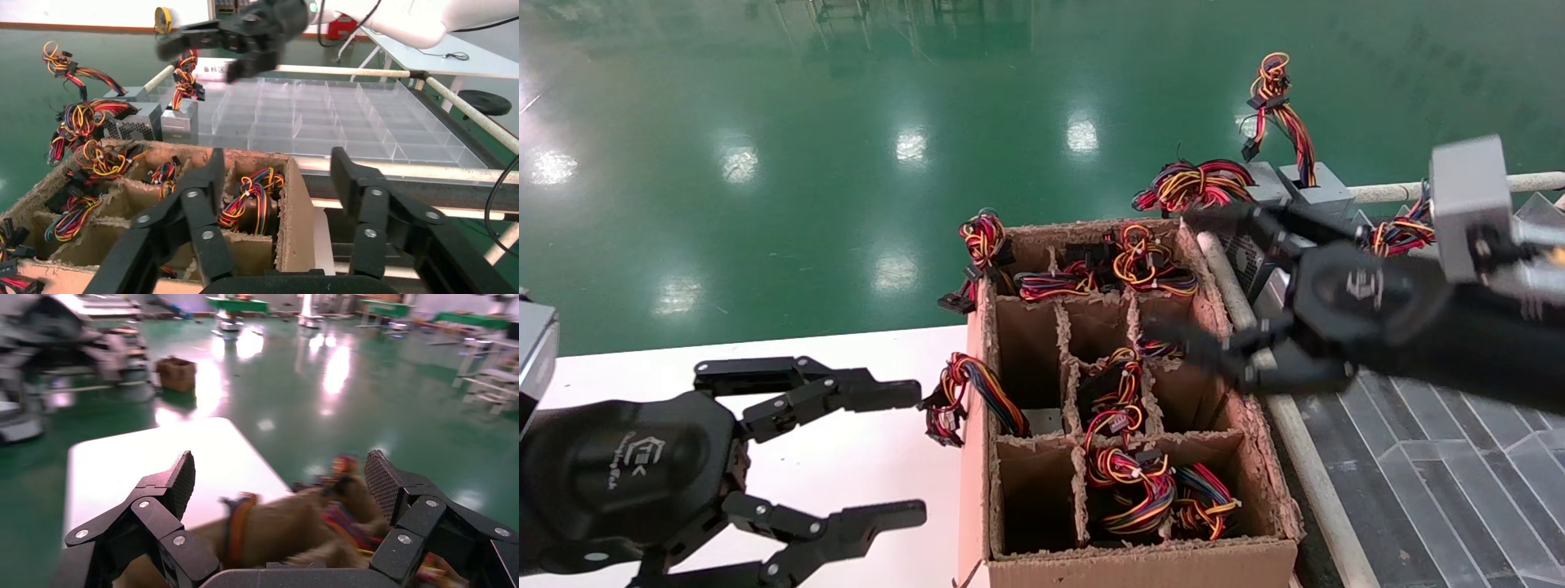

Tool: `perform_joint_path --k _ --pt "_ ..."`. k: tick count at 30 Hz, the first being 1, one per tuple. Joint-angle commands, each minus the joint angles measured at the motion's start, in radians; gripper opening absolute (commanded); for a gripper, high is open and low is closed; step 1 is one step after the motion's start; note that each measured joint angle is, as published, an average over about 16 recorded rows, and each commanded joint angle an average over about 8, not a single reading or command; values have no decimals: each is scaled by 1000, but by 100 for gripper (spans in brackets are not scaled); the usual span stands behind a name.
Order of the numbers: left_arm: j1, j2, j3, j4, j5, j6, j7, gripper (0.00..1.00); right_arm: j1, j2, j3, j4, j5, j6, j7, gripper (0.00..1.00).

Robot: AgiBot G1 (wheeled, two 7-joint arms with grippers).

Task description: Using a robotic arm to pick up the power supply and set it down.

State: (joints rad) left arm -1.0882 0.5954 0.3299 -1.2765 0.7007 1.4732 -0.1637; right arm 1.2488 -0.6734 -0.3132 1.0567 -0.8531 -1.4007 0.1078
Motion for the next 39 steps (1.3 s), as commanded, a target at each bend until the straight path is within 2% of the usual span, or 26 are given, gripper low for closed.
perform_joint_path --k 1,10,16,39 --pt "0 0 0 0 0 0 0 100 -32 11 6 42 22 -17 15 100" --pt "0 0 0 0 0 0 0 100 -163 58 31 213 115 -89 74 100" --pt "0 0 0 0 -1 -1 0 100 -203 72 39 265 144 -111 88 100" --pt "0 0 0 0 -1 0 0 100 -178 63 35 231 125 -97 80 100"
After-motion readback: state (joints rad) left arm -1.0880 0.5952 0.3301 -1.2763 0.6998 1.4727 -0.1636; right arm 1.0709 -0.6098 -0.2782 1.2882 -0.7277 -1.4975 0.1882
